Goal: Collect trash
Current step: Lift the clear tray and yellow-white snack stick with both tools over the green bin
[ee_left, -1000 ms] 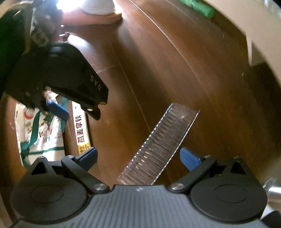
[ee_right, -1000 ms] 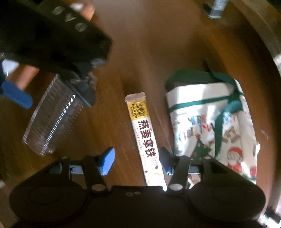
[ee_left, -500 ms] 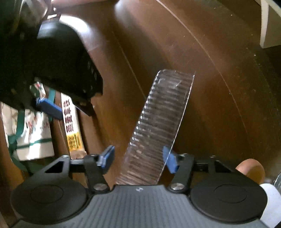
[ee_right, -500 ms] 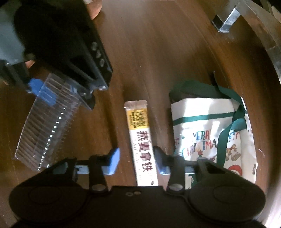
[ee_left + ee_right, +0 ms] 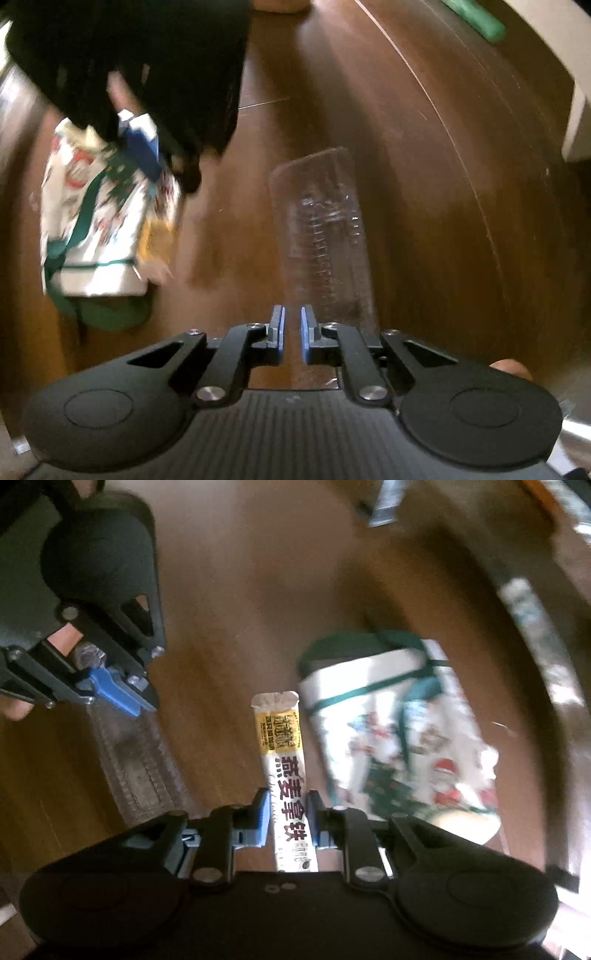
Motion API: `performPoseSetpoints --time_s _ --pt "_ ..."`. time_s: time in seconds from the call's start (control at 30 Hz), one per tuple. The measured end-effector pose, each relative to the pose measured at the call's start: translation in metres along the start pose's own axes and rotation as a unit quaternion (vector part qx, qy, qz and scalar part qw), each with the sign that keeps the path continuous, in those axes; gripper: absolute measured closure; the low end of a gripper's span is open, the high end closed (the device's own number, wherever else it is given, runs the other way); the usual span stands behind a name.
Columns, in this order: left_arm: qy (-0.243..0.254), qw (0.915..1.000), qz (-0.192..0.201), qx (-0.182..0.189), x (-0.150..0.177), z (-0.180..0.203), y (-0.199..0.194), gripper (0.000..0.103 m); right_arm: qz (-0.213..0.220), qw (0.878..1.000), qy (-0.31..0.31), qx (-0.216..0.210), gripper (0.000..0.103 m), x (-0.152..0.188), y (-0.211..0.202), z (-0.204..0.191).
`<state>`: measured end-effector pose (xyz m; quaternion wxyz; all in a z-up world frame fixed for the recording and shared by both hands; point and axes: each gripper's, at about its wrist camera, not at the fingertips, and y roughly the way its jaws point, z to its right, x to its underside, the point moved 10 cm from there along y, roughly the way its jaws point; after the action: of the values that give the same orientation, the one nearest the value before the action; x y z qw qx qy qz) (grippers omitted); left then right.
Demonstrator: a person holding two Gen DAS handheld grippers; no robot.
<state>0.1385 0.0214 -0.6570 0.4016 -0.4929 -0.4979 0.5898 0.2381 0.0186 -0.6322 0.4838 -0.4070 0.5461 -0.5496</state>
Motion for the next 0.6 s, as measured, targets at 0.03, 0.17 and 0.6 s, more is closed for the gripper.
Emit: performPoseSetpoints --time_s 0.03,0.17,0.6 --pt "-0.017 0.9998 -0.004 0.004 0.003 -0.005 -0.003 0.095 -0.001 1.0 0.018 0.004 0.084 0.0 -0.008 0.006" --pt "-0.118 0.9925 -0.011 0.029 0.008 -0.035 -0.023 0.096 0.009 0.996 0.086 0.022 0.084 0.0 -0.046 0.036" --pt "-0.279 0.9592 -0.002 0.044 0.008 -0.076 -0.067 0.053 0.044 0.978 0.202 0.024 0.084 0.014 -0.102 0.054"
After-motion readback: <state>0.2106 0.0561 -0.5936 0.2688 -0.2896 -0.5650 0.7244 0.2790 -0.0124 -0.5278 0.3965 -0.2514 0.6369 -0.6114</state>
